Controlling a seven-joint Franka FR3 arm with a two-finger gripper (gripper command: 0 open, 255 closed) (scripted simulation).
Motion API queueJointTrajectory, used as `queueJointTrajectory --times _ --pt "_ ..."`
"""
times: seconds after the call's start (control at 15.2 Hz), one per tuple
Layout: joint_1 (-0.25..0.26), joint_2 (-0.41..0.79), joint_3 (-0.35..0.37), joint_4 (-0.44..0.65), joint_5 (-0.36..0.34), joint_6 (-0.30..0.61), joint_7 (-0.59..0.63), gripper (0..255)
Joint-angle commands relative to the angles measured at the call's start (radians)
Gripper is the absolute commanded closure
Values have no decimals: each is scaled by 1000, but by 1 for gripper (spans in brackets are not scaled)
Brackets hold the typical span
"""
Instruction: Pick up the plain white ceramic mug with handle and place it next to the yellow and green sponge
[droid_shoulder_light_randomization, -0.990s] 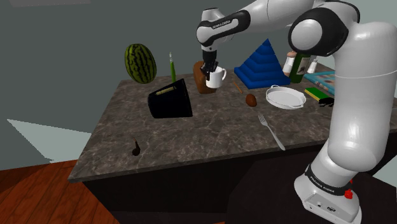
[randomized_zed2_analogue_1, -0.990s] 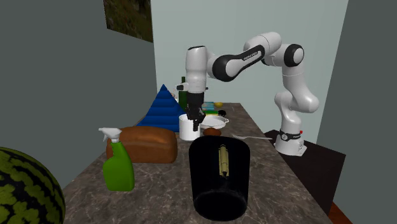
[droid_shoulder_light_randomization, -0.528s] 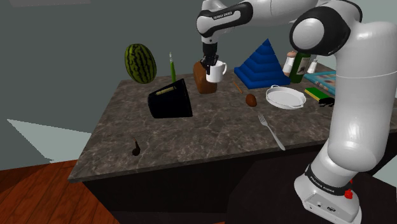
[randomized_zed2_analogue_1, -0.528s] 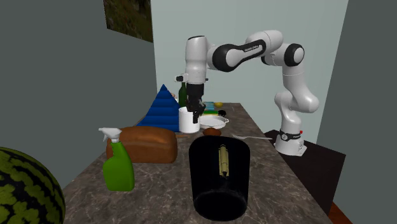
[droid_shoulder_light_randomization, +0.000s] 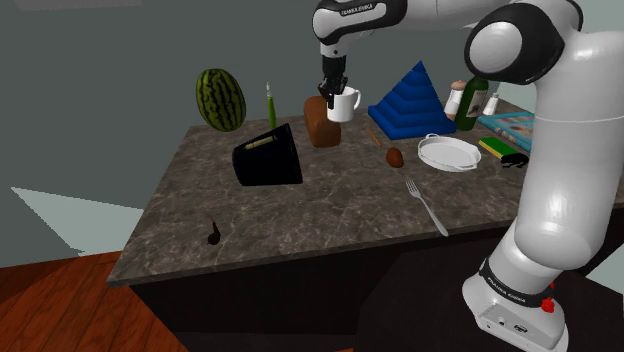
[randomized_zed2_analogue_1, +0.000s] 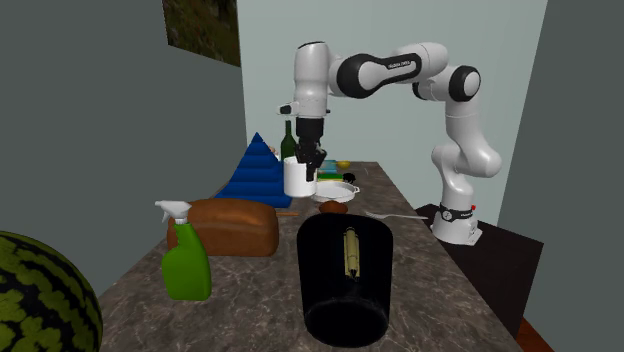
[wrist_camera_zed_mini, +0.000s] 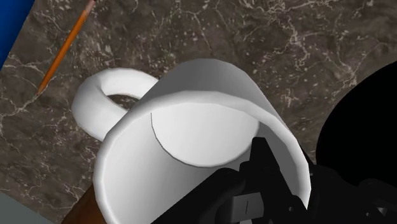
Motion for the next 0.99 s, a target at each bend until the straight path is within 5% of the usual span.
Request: queueJointTrajectory --times 0.0,0.92 --pt "-13 -71 -10 -96 -4 26 -24 255" --pt "-113 -496 -106 -614 -65 123 -204 255"
